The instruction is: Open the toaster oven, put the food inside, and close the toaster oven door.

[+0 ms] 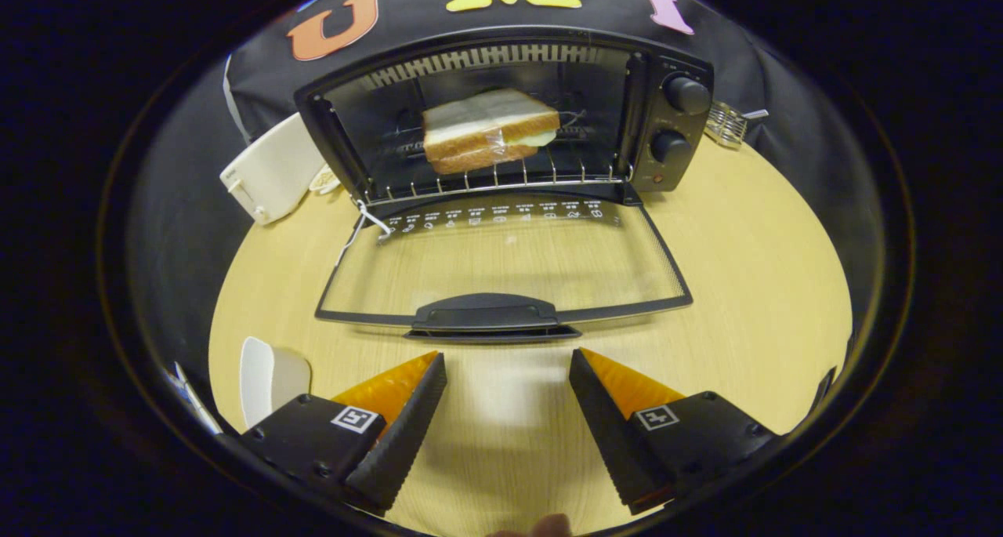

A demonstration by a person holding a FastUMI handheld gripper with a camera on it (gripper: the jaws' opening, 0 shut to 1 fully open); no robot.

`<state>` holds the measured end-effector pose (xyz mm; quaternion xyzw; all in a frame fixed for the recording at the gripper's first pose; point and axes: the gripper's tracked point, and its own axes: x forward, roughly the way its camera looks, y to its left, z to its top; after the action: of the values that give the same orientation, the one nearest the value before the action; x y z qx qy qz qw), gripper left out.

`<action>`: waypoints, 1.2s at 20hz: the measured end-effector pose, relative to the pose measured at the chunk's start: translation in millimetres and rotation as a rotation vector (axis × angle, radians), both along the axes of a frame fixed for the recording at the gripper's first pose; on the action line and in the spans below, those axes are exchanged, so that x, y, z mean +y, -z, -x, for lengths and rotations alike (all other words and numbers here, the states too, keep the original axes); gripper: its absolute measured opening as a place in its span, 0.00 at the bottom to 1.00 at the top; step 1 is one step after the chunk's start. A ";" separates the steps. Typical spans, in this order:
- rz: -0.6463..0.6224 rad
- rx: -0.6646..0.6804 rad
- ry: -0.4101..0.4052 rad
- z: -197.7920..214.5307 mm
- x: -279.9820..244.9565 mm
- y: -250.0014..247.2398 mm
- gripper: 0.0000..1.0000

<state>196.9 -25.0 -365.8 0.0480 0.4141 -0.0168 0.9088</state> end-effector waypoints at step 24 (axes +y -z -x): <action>0.127 -0.411 0.011 -6.2 -13.9 -190.9 1.00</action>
<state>203.1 -38.8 -174.9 -0.0048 0.2178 -0.0377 0.9752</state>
